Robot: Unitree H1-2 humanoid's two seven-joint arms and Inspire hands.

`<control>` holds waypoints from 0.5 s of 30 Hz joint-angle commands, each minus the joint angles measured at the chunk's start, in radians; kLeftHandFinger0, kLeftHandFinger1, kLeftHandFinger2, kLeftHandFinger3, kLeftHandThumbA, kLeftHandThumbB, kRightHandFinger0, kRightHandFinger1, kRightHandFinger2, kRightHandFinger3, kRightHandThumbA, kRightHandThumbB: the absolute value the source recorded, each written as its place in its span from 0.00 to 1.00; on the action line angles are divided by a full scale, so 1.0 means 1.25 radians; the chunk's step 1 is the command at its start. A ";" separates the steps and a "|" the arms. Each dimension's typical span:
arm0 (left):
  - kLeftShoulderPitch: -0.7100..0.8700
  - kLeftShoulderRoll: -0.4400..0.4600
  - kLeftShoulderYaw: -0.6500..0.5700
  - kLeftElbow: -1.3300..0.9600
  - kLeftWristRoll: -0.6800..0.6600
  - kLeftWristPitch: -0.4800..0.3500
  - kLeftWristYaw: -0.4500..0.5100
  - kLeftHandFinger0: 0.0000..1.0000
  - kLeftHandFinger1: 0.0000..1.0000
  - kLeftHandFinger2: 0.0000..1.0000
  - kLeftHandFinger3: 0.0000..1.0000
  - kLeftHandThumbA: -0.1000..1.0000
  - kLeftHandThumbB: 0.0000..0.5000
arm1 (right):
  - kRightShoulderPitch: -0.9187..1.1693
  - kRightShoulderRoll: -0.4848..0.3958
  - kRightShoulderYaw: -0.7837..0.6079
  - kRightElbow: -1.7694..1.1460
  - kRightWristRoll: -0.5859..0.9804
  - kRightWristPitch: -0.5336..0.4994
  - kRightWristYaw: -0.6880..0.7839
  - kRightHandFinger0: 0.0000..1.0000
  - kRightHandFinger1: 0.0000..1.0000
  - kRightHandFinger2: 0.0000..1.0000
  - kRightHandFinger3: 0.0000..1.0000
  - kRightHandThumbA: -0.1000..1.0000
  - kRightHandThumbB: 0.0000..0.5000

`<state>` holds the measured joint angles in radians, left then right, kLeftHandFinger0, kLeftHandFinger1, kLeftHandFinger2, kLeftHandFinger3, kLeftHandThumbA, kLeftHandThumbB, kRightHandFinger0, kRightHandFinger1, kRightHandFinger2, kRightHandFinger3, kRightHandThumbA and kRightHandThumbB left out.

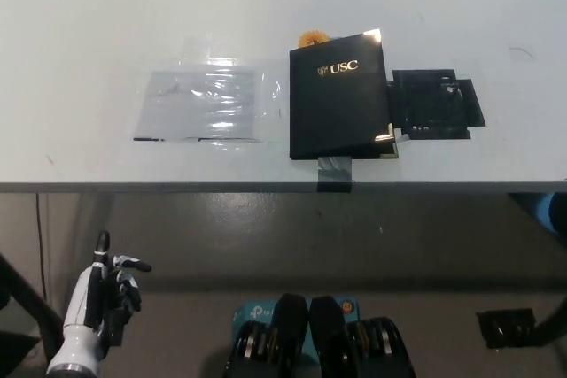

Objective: The robot uses its right hand to push the cover of the diary kept in the middle of the desk towards the left to open it

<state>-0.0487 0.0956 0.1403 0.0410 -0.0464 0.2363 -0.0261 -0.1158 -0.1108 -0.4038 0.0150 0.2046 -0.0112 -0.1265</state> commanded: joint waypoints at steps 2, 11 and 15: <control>-0.007 0.006 -0.001 -0.021 0.009 0.001 0.013 0.06 0.15 0.14 0.33 1.00 0.98 | -0.077 -0.036 0.031 -0.162 -0.014 0.059 -0.003 0.75 0.84 0.86 0.89 1.00 0.47; -0.008 0.006 0.000 -0.017 0.005 0.000 0.012 0.03 0.13 0.12 0.34 1.00 0.98 | -0.216 -0.044 0.099 -0.274 -0.016 0.172 0.000 0.81 0.88 0.92 0.93 1.00 0.39; -0.007 0.007 0.000 -0.017 0.007 0.001 0.012 0.03 0.14 0.13 0.34 1.00 0.95 | -0.253 -0.047 0.132 -0.215 -0.036 0.182 0.011 0.82 0.87 0.91 0.94 1.00 0.29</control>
<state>-0.0485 0.0959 0.1397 0.0410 -0.0460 0.2471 -0.0260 -0.3719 -0.1554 -0.2720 -0.2773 0.1813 0.1675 -0.1268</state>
